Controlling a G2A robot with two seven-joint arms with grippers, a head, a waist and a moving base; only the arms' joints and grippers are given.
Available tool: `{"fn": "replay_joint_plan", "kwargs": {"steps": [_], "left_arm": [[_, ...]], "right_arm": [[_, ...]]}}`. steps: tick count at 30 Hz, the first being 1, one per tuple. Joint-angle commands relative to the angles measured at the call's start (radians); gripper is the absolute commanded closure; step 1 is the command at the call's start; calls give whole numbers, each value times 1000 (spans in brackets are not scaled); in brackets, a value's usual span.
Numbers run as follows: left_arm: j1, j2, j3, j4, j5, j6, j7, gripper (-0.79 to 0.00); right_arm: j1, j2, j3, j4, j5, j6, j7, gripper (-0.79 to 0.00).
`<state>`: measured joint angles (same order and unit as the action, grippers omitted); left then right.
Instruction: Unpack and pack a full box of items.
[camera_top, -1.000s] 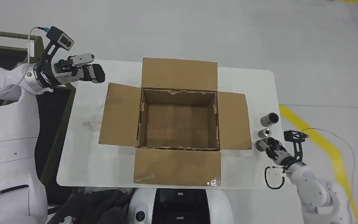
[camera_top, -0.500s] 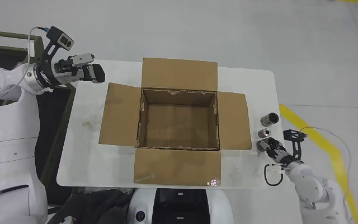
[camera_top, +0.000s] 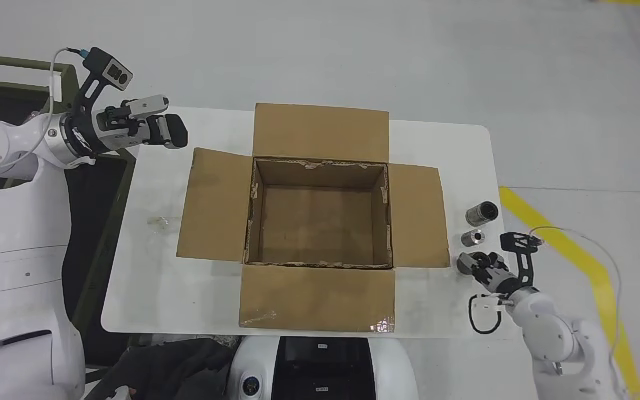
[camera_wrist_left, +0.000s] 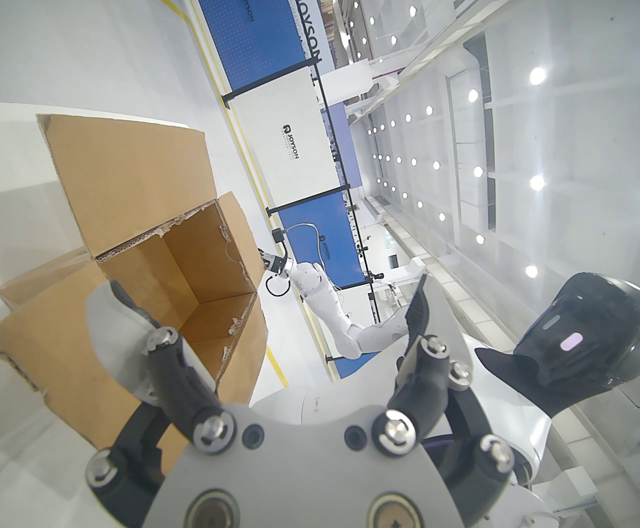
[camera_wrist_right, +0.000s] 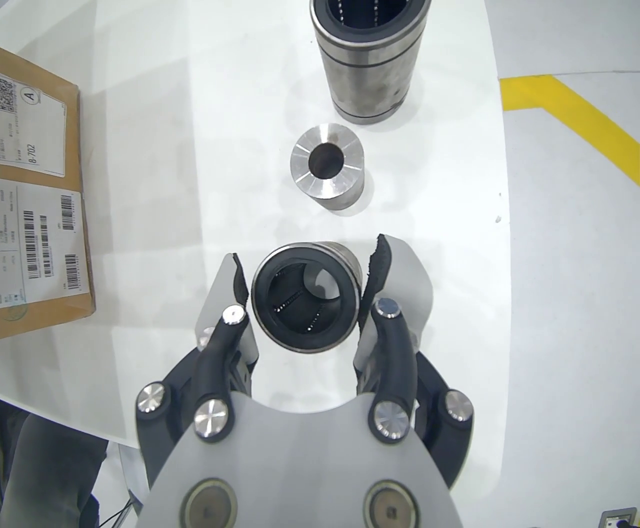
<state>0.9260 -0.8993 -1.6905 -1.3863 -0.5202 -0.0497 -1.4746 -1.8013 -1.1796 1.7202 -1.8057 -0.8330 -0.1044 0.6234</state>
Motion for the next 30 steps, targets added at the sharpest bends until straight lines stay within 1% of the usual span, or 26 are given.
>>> {"fn": "replay_joint_plan", "kwargs": {"steps": [1, 2, 4, 5, 10, 14, 21, 23, 24, 25, 29, 30], "left_arm": [[0, 0, 0, 0, 0, 0, 0, -785], [0, 0, 0, 0, 0, 0, 0, -785], [0, 0, 0, 0, 0, 0, 0, -785], [0, 0, 0, 0, 0, 0, 0, -785], [0, 0, 0, 0, 0, 0, 0, -785], [0, 0, 0, 0, 0, 0, 0, -785], [0, 0, 0, 0, 0, 0, 0, -785], [0, 0, 0, 0, 0, 0, 0, -785], [0, 0, 0, 0, 0, 0, 0, -785], [0, 0, 0, 0, 0, 0, 0, -785], [0, 0, 0, 0, 0, 0, 0, -785], [0, 0, 0, 0, 0, 0, 0, -785]], "right_arm": [[-8, 1, 3, -12, 0, 1, -5, -508], [-17, 1, 8, -22, -2, 3, -12, -520], [-45, 1, 22, -51, -3, 13, -28, -591], [-63, 1, 32, -68, -1, 17, -37, -606], [-151, 0, 67, -158, -10, 39, -67, -656], [-181, -1, 70, -195, -20, 47, -66, -683], [-134, 1, 30, -168, -50, 74, 0, -702], [-112, 2, 18, -150, -50, 72, 27, -730], [-100, 3, 14, -142, -53, 71, 36, -767], [-89, 3, 9, -134, -55, 71, 42, -782], [-50, 5, -7, -103, -71, 79, 68, -785], [-42, 6, -12, -99, -80, 86, 76, -754]]}}
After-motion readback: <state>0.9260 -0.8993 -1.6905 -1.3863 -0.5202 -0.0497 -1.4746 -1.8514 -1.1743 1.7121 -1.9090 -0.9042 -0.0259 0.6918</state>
